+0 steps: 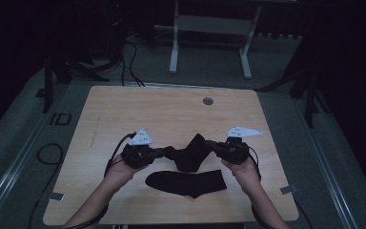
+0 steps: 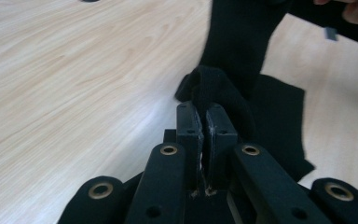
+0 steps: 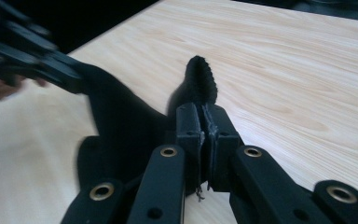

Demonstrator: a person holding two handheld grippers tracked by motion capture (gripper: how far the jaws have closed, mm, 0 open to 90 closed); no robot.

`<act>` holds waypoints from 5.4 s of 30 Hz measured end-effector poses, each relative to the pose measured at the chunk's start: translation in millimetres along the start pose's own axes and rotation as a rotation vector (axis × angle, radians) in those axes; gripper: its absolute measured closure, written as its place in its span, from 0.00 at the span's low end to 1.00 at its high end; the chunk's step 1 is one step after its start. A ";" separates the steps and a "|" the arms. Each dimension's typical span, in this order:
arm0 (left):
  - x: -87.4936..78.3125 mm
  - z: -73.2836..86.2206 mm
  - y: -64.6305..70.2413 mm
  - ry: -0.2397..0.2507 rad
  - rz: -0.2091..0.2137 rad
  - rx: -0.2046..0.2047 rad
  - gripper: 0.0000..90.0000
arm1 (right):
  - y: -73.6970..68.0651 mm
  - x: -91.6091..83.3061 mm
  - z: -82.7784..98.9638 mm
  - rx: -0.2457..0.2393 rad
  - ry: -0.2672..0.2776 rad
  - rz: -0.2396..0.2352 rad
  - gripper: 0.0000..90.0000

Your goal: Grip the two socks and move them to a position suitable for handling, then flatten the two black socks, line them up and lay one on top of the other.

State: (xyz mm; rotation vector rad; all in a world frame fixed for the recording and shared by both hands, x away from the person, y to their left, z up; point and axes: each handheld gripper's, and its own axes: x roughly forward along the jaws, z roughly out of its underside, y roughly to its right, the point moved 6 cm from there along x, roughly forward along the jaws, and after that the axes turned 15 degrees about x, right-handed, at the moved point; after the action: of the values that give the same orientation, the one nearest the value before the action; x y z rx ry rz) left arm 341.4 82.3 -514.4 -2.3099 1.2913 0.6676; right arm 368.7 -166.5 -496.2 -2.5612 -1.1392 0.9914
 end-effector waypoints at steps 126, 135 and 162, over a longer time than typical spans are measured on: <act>11.0 83.8 31.1 -0.184 -0.017 -0.097 0.96 | 29.4 -4.4 104.2 -0.047 -0.193 0.240 0.93; -21.3 41.9 -2.8 -0.108 -0.092 -0.084 0.97 | 9.3 -27.9 52.5 -0.065 -0.063 0.193 0.92; 59.2 59.6 -55.0 -0.246 -0.077 -0.165 0.96 | 85.4 34.2 47.9 0.036 -0.156 0.344 0.90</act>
State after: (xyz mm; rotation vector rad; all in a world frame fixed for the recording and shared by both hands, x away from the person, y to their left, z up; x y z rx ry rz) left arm 403.6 103.0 -590.4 -2.3037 1.0649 1.0292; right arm 406.1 -206.7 -584.1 -2.7479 -0.7135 1.2915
